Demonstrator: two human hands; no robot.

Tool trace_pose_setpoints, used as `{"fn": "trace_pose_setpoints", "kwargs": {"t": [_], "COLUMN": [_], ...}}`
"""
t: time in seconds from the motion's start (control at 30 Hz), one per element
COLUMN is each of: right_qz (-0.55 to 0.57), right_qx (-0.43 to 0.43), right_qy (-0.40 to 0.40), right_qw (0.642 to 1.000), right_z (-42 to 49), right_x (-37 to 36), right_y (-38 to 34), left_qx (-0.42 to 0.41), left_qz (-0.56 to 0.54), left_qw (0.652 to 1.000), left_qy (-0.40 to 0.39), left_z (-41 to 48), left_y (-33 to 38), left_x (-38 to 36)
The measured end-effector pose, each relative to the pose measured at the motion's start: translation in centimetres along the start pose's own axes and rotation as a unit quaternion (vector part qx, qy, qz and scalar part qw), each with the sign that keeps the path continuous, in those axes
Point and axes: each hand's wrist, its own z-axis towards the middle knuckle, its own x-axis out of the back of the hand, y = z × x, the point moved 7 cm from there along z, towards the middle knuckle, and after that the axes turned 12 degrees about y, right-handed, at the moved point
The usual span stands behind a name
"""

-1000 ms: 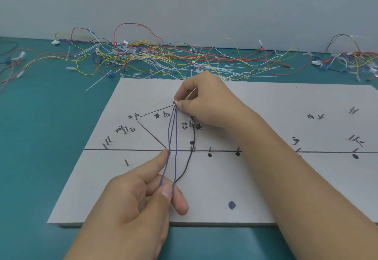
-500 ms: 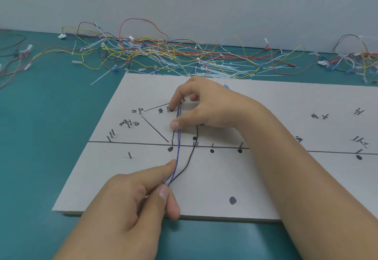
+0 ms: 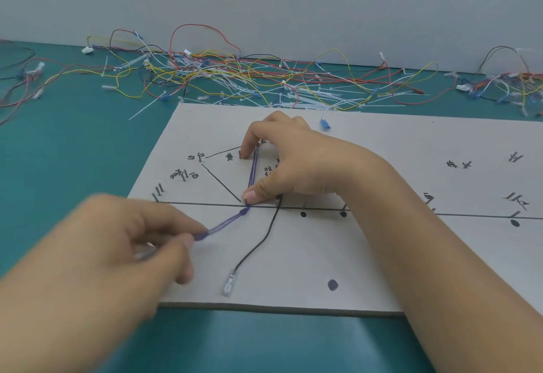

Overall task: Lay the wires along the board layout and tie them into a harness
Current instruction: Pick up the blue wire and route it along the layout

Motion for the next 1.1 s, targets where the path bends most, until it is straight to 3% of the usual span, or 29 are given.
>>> {"fn": "trace_pose_setpoints", "kwargs": {"t": [0.1, 0.17, 0.37, 0.53, 1.1], "right_qz": [0.003, 0.004, 0.013, 0.022, 0.03], "right_qx": [-0.001, -0.003, -0.008, -0.008, -0.011], "right_qy": [0.0, 0.002, 0.002, 0.0, -0.002], "right_qw": [1.0, 1.0, 1.0, 1.0, 1.0], "right_z": [0.0, 0.0, -0.2, -0.2, -0.2], "right_x": [-0.1, -0.1, -0.1, 0.0, 0.0], "right_y": [0.0, 0.1, 0.0, 0.1, 0.3], "left_qx": [0.026, 0.025, -0.05, -0.055, -0.102], "left_qz": [0.037, 0.047, 0.001, -0.064, -0.089], "left_qw": [0.999, 0.999, 0.996, 0.99, 0.988], "left_qy": [0.028, -0.004, -0.074, -0.11, -0.08], "left_z": [3.5, 5.5, 10.3, 11.6, 12.2], "left_y": [-2.5, -2.4, 0.0, -0.1, -1.3], "left_x": [3.9, 5.2, 4.4, 2.7, 2.7]}}
